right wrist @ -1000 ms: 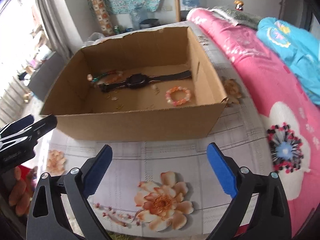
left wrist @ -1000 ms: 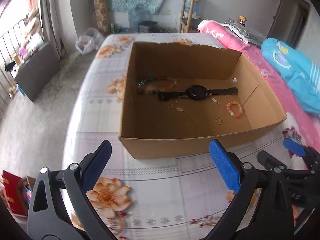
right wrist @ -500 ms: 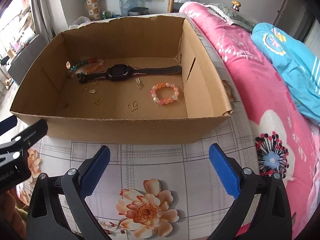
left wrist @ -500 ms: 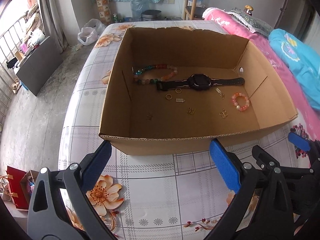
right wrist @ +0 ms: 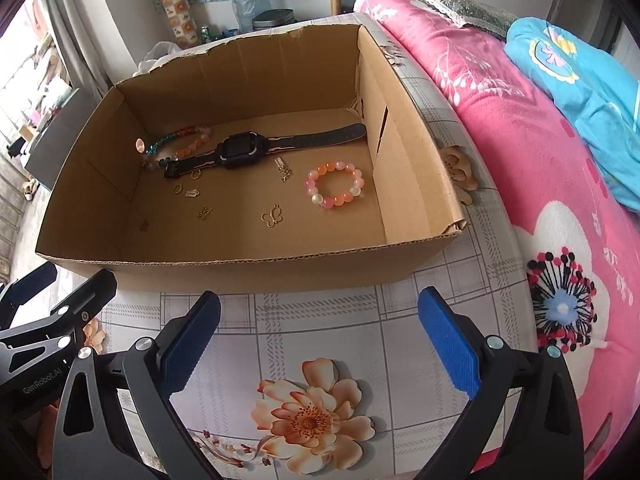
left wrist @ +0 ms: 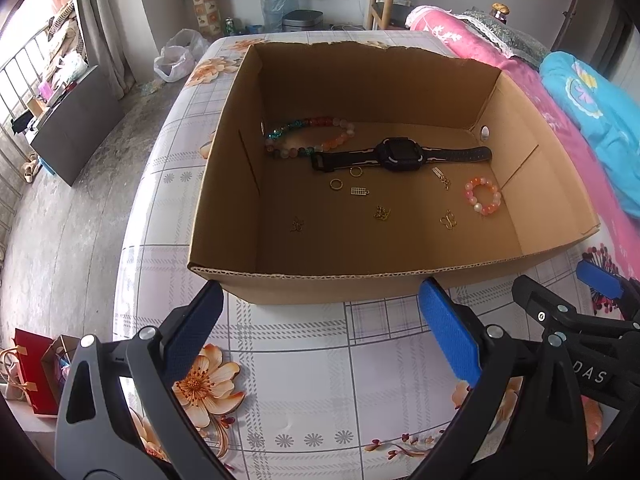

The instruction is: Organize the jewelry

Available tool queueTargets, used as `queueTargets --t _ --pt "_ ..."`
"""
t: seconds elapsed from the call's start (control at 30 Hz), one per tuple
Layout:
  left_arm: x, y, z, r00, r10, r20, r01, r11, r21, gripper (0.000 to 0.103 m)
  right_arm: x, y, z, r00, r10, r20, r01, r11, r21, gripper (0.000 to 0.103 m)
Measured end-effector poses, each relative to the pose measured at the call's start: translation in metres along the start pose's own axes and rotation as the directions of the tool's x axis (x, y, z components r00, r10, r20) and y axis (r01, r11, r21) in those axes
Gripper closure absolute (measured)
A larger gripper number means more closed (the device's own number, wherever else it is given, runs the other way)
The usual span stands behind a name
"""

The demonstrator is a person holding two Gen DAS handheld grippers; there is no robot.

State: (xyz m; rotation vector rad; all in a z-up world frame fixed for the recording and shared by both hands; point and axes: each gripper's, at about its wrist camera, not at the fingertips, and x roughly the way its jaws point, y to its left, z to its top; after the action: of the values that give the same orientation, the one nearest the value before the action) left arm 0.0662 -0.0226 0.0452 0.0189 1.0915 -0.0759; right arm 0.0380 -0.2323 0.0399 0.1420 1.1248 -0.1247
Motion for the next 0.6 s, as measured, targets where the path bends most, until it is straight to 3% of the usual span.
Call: queueTargets --t 0.27,0.6 --pt "-0.0023 -0.0029 0.0014 1.0 0.006 -0.01 -0.006 1.0 0.008 0.008 0.0028 -0.0002 0.0015 1.0 0.005 -0.01 -0.005 1.0 0.008 0.007" --pt "0.006 0.0027 0.009 0.994 -0.002 -0.107 0.001 1.0 -0.013 0.008 0.0031 0.0033 0.0088 1.0 0.006 -0.021 -0.006 1.0 0.004 0.007"
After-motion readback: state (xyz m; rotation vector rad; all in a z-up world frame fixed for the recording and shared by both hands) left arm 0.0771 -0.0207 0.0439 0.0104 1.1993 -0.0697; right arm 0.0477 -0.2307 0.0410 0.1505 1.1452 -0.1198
